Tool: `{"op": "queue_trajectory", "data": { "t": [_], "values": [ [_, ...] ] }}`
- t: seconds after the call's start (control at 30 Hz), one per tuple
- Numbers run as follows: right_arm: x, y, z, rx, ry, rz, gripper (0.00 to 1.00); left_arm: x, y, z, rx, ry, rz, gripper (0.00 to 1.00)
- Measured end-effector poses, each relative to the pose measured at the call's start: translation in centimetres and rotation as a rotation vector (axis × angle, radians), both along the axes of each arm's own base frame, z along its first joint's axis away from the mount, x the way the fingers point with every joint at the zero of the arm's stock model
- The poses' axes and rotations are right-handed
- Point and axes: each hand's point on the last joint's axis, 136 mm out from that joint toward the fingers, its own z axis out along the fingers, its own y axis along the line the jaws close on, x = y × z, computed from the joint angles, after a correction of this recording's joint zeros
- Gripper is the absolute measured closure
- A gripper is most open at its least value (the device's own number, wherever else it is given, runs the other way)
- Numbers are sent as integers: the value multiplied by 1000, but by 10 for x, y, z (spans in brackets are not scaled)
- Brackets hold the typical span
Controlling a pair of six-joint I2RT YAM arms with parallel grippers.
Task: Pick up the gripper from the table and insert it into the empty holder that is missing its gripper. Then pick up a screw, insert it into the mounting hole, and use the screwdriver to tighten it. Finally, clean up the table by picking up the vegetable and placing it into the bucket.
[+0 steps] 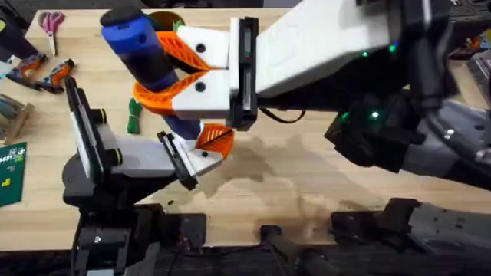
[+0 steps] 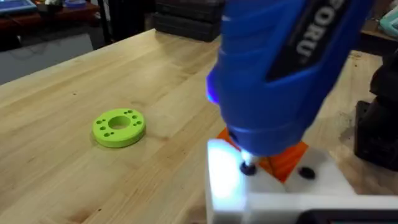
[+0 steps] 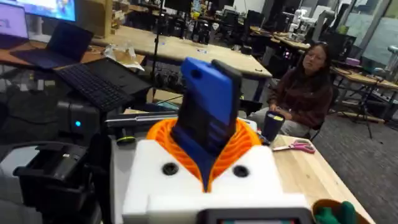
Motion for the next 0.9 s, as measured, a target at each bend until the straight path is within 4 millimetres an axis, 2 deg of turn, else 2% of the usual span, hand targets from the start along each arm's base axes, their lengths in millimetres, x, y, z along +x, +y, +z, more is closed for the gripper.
{"op": "queue_trajectory", "data": {
  "t": [0.3,0.37,0.5,0.53,0.67,0.8,0.9],
  "values": [
    [0,0,2,6,-5,0,974,0,0,0,0,0,0,994],
    [-1,-2,11,43,-35,1,974,0,0,0,0,0,1,994],
    [-4,-9,41,153,-125,-4,974,0,0,0,0,0,0,994],
    [2,-12,54,164,-140,-18,974,0,0,0,0,0,1,994],
    [23,-14,57,108,-126,-65,974,0,0,0,0,-1,1,994],
    [54,-22,43,-2,-157,-150,974,0,0,0,0,-1,1,994],
    [80,-33,22,-125,-208,-228,974,0,0,0,0,-1,1,994]
  ]
}}
